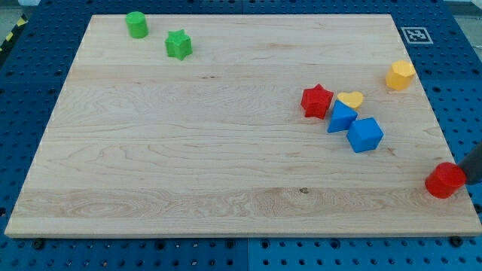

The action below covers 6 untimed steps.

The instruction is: Separate the blue blocks from each other

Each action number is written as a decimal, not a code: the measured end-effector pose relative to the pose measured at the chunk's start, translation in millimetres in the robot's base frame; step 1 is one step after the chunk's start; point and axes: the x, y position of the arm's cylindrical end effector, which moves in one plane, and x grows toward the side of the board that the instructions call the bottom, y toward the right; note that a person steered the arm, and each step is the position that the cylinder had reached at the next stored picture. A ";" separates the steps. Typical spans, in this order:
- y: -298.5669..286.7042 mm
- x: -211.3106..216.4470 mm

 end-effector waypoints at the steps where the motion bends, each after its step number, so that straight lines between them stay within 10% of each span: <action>1: -17.0 -22.5; 6: -165.4 -103.6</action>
